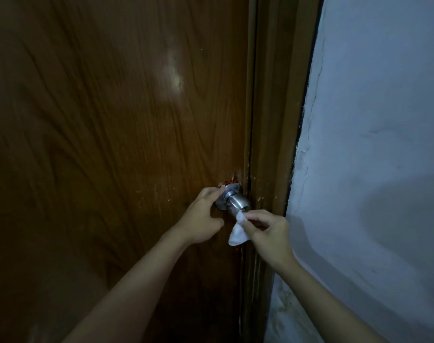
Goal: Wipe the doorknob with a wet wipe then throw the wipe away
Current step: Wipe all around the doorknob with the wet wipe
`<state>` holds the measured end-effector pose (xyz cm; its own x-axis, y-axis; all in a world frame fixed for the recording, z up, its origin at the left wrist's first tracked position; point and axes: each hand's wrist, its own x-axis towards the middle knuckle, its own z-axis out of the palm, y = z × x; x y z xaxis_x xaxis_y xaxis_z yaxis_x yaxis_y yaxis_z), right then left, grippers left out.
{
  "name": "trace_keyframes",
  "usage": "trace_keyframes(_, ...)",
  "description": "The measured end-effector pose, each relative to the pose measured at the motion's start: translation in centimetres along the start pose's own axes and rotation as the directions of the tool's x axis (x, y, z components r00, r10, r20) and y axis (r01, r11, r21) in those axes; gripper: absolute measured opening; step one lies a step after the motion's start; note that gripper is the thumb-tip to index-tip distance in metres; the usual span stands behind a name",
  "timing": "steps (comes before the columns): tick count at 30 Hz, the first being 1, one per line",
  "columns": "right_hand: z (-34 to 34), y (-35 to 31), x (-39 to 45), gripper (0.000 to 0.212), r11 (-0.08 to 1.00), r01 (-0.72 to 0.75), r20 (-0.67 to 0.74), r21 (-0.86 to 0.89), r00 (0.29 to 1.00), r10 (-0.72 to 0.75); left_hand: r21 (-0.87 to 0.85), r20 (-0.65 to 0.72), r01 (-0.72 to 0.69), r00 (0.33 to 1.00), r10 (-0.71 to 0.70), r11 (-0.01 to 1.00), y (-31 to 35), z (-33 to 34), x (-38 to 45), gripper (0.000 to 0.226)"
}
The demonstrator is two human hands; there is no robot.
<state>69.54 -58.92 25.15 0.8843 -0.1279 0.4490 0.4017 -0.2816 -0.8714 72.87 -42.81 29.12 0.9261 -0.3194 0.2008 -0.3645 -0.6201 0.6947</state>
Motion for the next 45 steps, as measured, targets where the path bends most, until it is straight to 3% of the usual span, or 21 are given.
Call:
trace_keyframes(3, -1.3, -0.7, 0.4, 0.01, 0.996, -0.05, -0.034, 0.076, 0.998, 0.053, -0.013, -0.175, -0.031, 0.984, 0.029, 0.999, 0.5, 0.5, -0.9, 0.062)
trace_keyframes(5, -1.7, -1.2, 0.6, 0.015, 0.995, -0.055, -0.046, 0.087, 0.997, 0.06, -0.073, -0.373, -0.071, 0.927, 0.039, 0.995, 1.0, 1.2, -1.9, 0.045)
trace_keyframes(7, -1.7, -1.7, 0.7, 0.017, 0.992, -0.074, 0.014, 0.102, 0.997, 0.073, -0.166, -0.458, -0.092, 0.889, 0.006, 0.982, 1.7, 1.9, -2.9, 0.03)
trace_keyframes(10, -1.4, -2.7, 0.8, 0.019, 0.988, -0.041, 0.141, 0.146, 0.99, 0.02, -0.275, -0.366, -0.075, 0.93, -0.032, 0.959, 2.2, 2.4, -3.6, 0.026)
trace_keyframes(12, -1.2, -3.1, 1.1, 0.02, 0.984, -0.023, 0.15, 0.177, 0.989, -0.003, -0.354, -0.311, -0.071, 0.949, -0.046, 0.933, 2.4, 2.2, -3.7, 0.026)
trace_keyframes(19, -1.5, -3.1, 2.9, 0.02, 0.971, -0.063, 0.108, 0.23, 0.993, 0.039, -0.405, -0.369, -0.121, 0.929, -0.041, 0.906, 2.4, 0.9, -2.7, 0.016)
trace_keyframes(22, -1.7, -2.8, 3.8, 0.021, 0.983, -0.045, 0.066, 0.177, 0.997, 0.033, -0.261, -0.487, -0.13, 0.873, -0.014, 0.957, 2.3, 0.9, -1.9, 0.01)
trace_keyframes(25, -1.7, -2.3, 4.6, 0.023, 0.998, -0.036, 0.129, 0.043, 0.991, 0.03, 0.044, -0.527, -0.14, 0.838, 0.142, 0.989, 2.0, 1.2, -1.1, 0.014)
trace_keyframes(29, -1.8, -1.3, 4.8, 0.041, 0.988, -0.124, 0.247, 0.09, 0.964, 0.098, 0.369, -0.257, -0.224, 0.908, 0.331, 0.902, 1.0, 2.3, -0.8, 0.033)
trace_keyframes(32, -1.7, -1.0, 4.8, 0.05, 0.972, -0.157, 0.268, 0.175, 0.958, 0.107, 0.544, -0.164, -0.28, 0.889, 0.427, 0.791, 0.6, 2.2, -1.0, 0.032)
trace_keyframes(37, -1.4, -0.7, 5.0, 0.055, 0.967, -0.186, 0.286, 0.174, 0.949, 0.131, 0.631, -0.102, -0.341, 0.854, 0.51, 0.696, 0.8, 1.2, -0.1, 0.022)
trace_keyframes(45, -1.7, -0.3, 5.2, 0.048, 0.973, -0.203, 0.321, 0.106, 0.934, 0.16, 0.711, -0.05, -0.336, 0.852, 0.52, 0.618, 0.5, 2.9, 1.5, 0.035)
